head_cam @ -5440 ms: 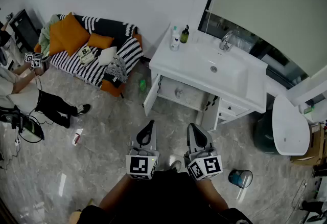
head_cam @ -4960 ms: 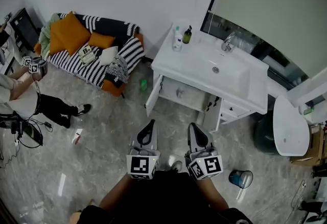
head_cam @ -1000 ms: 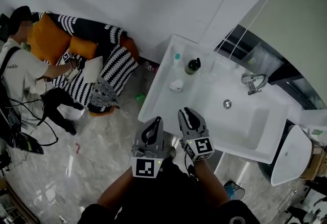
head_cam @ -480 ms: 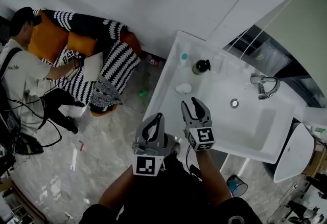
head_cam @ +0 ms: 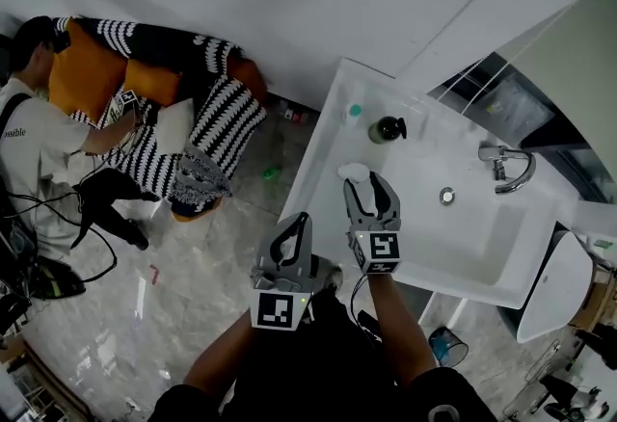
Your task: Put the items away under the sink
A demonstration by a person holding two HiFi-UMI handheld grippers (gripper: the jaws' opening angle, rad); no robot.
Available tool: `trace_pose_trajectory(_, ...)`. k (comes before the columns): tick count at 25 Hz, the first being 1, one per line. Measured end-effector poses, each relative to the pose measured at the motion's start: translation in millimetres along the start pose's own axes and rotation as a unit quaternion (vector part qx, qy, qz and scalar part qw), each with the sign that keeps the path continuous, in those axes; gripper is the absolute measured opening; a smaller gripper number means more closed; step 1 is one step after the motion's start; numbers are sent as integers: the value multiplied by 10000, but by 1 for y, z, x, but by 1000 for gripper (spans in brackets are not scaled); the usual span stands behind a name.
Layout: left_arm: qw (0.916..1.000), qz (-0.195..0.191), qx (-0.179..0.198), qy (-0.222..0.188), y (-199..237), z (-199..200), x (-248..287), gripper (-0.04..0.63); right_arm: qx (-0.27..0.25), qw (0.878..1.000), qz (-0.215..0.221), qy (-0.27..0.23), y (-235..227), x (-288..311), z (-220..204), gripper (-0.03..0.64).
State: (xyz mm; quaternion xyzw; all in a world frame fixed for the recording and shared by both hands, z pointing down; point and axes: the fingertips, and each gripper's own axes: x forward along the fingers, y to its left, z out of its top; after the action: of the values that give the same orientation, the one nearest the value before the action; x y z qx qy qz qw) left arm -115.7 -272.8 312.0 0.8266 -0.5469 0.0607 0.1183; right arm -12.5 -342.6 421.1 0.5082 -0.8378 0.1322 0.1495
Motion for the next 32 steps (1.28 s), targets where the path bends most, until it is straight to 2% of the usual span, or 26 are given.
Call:
trace_pose_trajectory(7, 10000, 1, -60, 44, 8, -4, 1, 8, 75, 9999, -102, 44, 0, 12, -5, 219)
trace_pose_trajectory(14, 9999, -16, -132, 72, 10, -6, 3, 8, 22, 9996, -163, -219, -2, 19, 3, 218)
trace_pose_trajectory(15, 9999, -24, -146, 70, 11, -6, 2, 8, 42, 9995, -180, -249, -3, 19, 5, 210)
trace_pose_trajectory(17, 9998, -48, -181, 70, 11, -6, 1, 8, 91, 9993, -191, -308, -3, 19, 8, 150)
trace_pose_trajectory(20, 9997, -86, -208, 87, 10, -7, -2, 8, 110, 9990, -210, -366, -3, 20, 8, 132)
trace_pose_trajectory(32, 9993, -131, -333, 89, 8, -11, -9, 9, 124, 9991, -73, -406, -5, 16, 6, 126)
